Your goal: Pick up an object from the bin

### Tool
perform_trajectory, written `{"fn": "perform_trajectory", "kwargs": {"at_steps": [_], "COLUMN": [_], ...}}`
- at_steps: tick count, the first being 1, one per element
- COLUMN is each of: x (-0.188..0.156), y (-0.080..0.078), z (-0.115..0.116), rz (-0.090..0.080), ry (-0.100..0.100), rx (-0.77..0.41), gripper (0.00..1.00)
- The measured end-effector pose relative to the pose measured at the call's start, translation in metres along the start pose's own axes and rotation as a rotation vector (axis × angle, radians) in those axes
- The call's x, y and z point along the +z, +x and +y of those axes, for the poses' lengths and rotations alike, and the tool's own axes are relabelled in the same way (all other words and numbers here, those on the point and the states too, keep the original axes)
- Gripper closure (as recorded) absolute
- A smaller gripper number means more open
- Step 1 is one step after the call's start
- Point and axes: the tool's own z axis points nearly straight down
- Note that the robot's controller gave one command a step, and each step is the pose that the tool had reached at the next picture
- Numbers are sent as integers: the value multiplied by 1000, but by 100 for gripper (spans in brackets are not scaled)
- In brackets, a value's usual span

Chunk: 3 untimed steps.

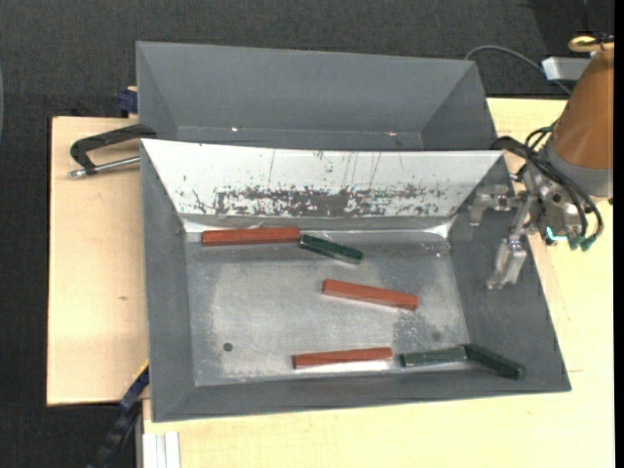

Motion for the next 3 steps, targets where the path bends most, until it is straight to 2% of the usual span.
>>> {"fn": "perform_trajectory", "kwargs": {"at_steps": [1, 2, 3], "x": [-4, 45, 113], "y": [-2, 11, 9], "z": [1, 16, 39], "rz": [-8, -13, -10], "ry": [2, 3, 2], "rx": [-2, -42, -116], "gripper": [0, 0, 0]}}
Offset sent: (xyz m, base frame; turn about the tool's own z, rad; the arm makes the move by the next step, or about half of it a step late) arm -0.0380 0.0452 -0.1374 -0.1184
